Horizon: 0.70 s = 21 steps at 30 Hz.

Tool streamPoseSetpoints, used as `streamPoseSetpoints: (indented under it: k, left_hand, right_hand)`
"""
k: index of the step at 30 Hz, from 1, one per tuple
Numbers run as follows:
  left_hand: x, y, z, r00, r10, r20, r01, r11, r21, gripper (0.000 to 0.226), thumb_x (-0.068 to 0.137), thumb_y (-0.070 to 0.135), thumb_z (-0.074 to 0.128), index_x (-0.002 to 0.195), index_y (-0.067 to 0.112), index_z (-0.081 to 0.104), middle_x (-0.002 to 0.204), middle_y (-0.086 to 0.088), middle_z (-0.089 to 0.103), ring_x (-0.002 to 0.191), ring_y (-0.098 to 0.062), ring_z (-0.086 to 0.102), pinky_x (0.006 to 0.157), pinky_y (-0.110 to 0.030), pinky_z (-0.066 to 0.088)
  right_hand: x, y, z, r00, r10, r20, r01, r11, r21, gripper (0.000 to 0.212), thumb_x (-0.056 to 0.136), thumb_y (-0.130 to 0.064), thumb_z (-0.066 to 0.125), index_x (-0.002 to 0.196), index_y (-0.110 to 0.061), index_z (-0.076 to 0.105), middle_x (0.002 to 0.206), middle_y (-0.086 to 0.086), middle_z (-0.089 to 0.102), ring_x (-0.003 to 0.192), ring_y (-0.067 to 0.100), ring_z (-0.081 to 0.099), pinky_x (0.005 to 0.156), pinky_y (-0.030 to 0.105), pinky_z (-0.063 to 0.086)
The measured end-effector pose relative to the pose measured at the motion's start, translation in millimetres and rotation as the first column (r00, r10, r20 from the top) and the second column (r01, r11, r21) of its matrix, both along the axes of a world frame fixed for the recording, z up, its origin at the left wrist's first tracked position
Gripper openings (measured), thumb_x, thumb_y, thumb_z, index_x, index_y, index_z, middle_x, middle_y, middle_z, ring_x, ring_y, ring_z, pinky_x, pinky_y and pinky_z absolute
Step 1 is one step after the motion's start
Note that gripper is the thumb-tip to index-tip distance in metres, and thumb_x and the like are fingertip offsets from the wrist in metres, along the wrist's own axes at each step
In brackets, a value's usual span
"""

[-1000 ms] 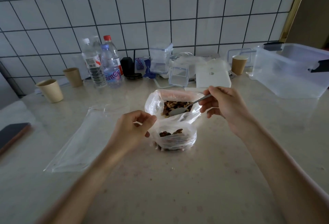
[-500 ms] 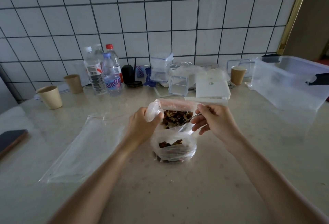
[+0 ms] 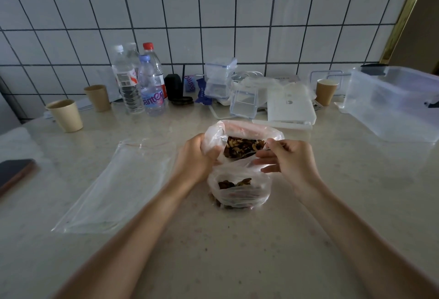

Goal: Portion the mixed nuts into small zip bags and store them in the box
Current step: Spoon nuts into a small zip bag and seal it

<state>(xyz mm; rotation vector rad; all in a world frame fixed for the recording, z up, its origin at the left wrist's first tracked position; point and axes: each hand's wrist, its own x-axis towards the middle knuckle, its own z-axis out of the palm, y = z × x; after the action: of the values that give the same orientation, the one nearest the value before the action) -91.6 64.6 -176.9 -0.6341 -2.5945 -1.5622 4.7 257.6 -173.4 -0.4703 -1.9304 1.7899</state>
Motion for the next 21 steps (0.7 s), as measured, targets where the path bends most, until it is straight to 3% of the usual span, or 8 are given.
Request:
streamPoseSetpoints:
  k: [8,16,21]
  left_hand:
    - [-3.6,-0.9,-2.4,0.999,-0.039,0.028,0.037,0.997,0.071,0.008,0.091,0.036,0.068,0.092,0.028,0.070,0.080,0.007,0.077,0.071,-0.008,0.073,0.072,-0.048,0.064]
    - [-3.1,1.8,-3.9,0.991,-0.123,0.051,0.117,0.988,0.102,0.005,0.100,0.030,0.067,0.098,0.033,0.065,0.088,0.003,0.076,0.072,-0.003,0.074,0.057,-0.017,0.056]
    - [-4.1,1.3,-3.7,0.995,-0.081,0.057,0.073,0.989,0.127,0.007,0.099,0.032,0.066,0.104,0.029,0.068,0.091,0.001,0.078,0.075,-0.007,0.075,0.067,-0.034,0.064]
  right_hand:
    - [-2.4,-1.0,-5.5,1.000,0.010,-0.022,-0.007,0.995,0.102,0.025,0.105,-0.014,0.059,0.088,-0.006,0.074,0.076,0.008,0.079,0.069,0.028,0.079,0.056,0.033,0.062]
    - [-2.7,-2.9,-5.6,0.999,0.050,-0.002,-0.050,0.999,-0.008,0.022,0.105,-0.012,0.058,0.094,0.000,0.075,0.079,0.014,0.080,0.074,0.031,0.079,0.057,0.030,0.062]
    - [-0.2,1.0,1.7,0.999,0.043,-0.005,-0.043,0.987,-0.152,0.019,0.106,-0.010,0.057,0.101,0.003,0.070,0.084,0.014,0.080,0.077,0.032,0.079,0.055,0.029,0.060]
